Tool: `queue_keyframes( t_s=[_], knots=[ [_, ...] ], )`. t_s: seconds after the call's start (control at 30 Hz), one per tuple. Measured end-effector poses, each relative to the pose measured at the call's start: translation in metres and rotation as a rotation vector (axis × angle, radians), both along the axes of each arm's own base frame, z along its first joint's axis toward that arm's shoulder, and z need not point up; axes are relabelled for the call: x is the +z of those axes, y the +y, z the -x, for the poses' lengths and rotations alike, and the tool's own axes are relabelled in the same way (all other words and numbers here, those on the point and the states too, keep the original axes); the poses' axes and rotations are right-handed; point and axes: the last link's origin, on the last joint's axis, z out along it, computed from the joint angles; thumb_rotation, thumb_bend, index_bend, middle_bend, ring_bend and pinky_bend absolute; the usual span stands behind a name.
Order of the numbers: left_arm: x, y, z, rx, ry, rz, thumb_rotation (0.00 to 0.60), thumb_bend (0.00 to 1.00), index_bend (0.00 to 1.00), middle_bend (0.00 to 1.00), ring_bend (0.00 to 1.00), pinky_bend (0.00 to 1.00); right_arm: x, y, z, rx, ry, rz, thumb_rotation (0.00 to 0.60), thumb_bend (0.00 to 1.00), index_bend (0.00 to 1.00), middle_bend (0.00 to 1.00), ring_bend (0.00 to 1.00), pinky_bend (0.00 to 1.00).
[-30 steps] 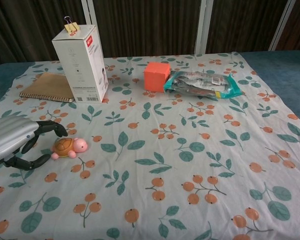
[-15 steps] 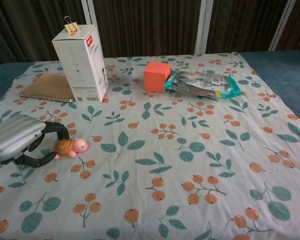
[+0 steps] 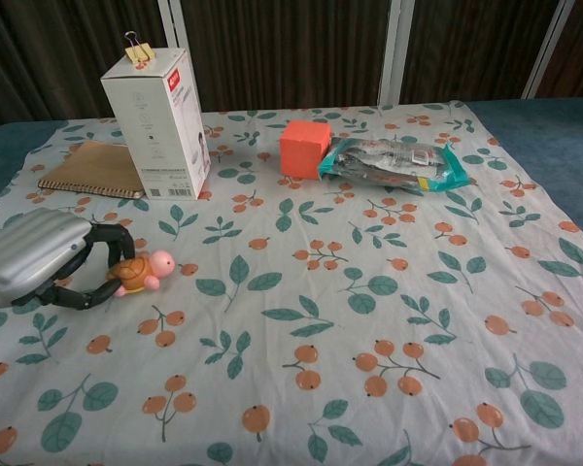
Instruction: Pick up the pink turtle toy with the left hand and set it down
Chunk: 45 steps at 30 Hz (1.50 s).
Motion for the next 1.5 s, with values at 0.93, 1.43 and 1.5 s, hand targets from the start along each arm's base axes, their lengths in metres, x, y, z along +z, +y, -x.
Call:
queue_keyframes(
  t_s=[0.93,1.43,1.5],
  knots=[
    [0.0,-0.011,-0.007,-0.017,-0.017,0.106,0.6,0.39,0.22,0.12,0.73,0.82,-0.001,0.002,-0.001,-0.002,-0.021,-0.013,0.6,0.21,0.0,0.0,0.0,0.0],
    [-0.018,0.02,-0.028,-0.055,0.034,0.131,0.6,0.39,0.25,0.19,0.74,0.82,0.001,0.003,0.0,-0.001,-0.028,-0.022,0.6,0.21,0.0,0.0,0.0,0.0],
    [-0.019,0.022,-0.027,-0.05,0.038,0.128,0.6,0.39,0.28,0.22,0.74,0.83,0.002,0.003,0.0,0.0,-0.029,-0.025,0.6,0.21,0.0,0.0,0.0,0.0]
  ],
)
